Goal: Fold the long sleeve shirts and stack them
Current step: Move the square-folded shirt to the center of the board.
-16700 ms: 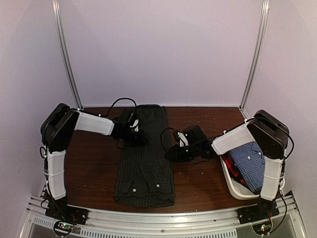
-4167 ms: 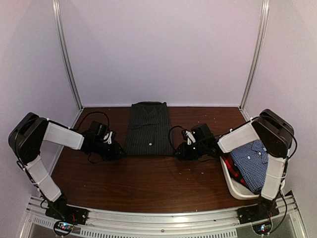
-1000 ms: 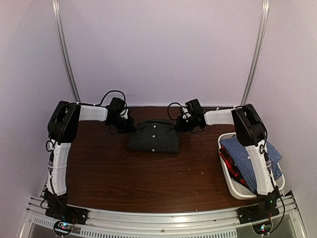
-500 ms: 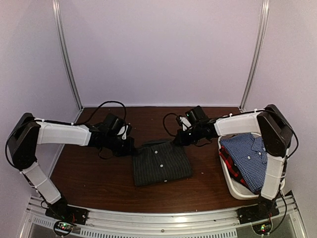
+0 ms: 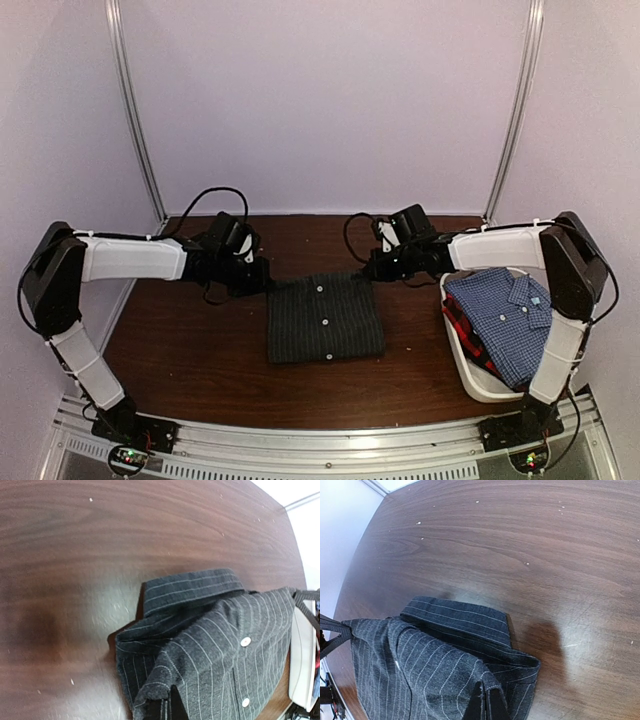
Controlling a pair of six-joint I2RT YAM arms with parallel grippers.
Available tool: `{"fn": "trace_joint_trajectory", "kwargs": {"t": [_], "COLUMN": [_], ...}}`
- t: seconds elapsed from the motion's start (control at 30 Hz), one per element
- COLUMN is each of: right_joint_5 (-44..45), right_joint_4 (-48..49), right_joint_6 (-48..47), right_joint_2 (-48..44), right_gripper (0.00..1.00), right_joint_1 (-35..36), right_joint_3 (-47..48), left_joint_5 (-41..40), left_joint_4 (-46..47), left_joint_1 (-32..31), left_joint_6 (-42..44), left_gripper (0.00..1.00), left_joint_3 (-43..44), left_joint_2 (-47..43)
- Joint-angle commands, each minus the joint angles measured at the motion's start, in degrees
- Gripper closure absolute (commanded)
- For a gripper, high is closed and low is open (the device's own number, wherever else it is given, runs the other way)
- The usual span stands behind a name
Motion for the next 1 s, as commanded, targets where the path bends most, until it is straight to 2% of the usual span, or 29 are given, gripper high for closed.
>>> {"fn": "trace_joint_trajectory", "kwargs": {"t": [0.0, 0.17, 0.47, 0.5, 0.57, 0.63, 0.77, 0.8, 0.97], "right_joint_5": [2.3, 2.8, 4.1, 4.3, 5.1, 6.2, 8.0, 8.2, 12.0], "right_joint_4": [1.2, 1.1, 0.6, 0.2, -0.7, -1.9, -4.1, -4.6, -7.8], "right_joint_6": [0.2, 0.3, 0.7, 0.7, 0.4, 0.1, -0.3, -0.3, -0.8], "right_joint_2": [3.5, 5.9, 6.3, 6.2, 5.5, 4.5, 1.5, 0.8, -1.7], "right_gripper": [1.00, 1.00, 1.00, 1.00, 1.00, 0.88, 0.64, 0.62, 0.61], "right_joint_1": [-2.2, -2.9, -4.4, -4.4, -4.4, -4.4, -4.2, -3.9, -0.6], "right_joint_3": [1.9, 3.2, 2.6, 2.6, 2.7, 2.8, 3.3, 3.5, 6.0], "left_joint_5": [1.6, 4.9, 5.4, 5.3, 4.8, 4.1, 2.8, 2.7, 4.3], "left_joint_4": [2.5, 4.2, 4.6, 4.3, 3.4, 3.0, 1.3, 0.9, 0.5], "left_joint_1": [3.1, 5.5, 6.7, 6.8, 7.1, 7.3, 7.3, 7.3, 5.6], "left_joint_6": [2.8, 3.8, 5.7, 5.9, 6.5, 7.1, 8.6, 8.9, 8.8], "left_gripper": [1.00, 1.00, 1.00, 0.98, 0.82, 0.66, 0.44, 0.44, 0.57], "left_joint_3": [3.9, 6.1, 9.1, 9.4, 10.0, 9.9, 10.4, 10.4, 9.8], "left_joint_2": [4.7, 9.5, 11.0, 10.9, 10.4, 9.3, 6.8, 6.3, 3.9]}}
